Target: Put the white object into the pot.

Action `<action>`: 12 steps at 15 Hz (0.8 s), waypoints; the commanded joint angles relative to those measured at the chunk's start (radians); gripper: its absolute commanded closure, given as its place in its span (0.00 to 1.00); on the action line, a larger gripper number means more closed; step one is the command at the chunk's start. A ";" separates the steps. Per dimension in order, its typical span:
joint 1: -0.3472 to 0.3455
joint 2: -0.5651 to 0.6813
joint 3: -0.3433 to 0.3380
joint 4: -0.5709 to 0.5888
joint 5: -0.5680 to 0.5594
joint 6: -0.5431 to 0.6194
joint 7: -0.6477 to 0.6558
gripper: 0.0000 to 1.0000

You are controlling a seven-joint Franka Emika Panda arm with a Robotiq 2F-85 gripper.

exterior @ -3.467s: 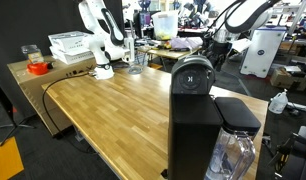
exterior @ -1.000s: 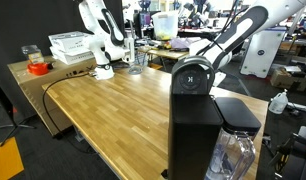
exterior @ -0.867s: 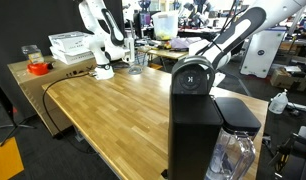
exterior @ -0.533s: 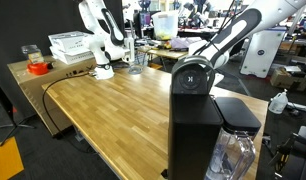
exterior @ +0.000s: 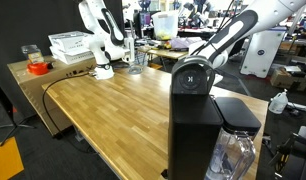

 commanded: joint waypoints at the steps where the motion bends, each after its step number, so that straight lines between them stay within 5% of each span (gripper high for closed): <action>1: -0.027 0.009 0.023 0.021 0.027 -0.037 -0.021 0.00; 12: -0.033 0.029 0.009 0.033 0.015 -0.088 -0.016 0.00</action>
